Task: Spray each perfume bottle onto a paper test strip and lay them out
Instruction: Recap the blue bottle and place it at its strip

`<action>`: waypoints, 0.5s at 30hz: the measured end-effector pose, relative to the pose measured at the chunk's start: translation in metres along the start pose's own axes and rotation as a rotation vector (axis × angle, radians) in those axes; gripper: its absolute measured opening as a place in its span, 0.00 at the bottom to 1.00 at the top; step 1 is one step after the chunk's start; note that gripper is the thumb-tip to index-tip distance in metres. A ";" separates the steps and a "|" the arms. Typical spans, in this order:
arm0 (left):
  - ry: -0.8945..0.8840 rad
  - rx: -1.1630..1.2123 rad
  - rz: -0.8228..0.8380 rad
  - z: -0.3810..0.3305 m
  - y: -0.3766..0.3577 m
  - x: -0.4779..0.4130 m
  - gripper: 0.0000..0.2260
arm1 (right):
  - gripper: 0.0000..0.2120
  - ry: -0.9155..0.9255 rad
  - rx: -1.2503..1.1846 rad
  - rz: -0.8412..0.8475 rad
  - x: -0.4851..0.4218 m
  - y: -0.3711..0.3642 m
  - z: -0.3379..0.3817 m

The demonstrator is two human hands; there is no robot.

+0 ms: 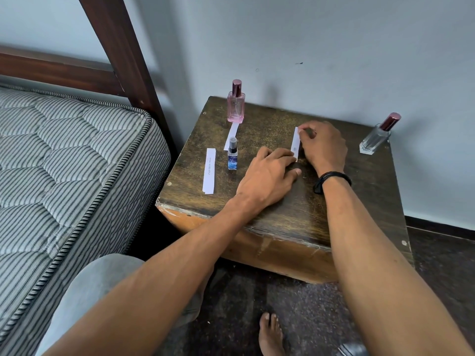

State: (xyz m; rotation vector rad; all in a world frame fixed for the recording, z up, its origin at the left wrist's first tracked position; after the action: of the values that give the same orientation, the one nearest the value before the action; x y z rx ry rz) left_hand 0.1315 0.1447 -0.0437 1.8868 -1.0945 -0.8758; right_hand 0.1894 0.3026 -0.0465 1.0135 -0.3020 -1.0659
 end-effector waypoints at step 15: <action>-0.002 0.039 -0.037 0.001 0.000 0.001 0.19 | 0.10 0.003 -0.061 -0.008 0.000 -0.001 -0.002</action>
State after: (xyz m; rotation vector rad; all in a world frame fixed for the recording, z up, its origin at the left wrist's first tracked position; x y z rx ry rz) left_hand 0.1309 0.1434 -0.0441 1.9445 -1.0883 -0.8827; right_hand 0.1902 0.3040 -0.0480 0.9624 -0.2620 -1.0743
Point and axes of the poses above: each hand's wrist, its own x-axis away from the middle knuckle, its own y-axis out of the back of the hand, z = x × y, the point moved 3 cm from there along -x, towards the middle knuckle, and after that the axes turned 3 degrees about -x, right-handed, at the moved point
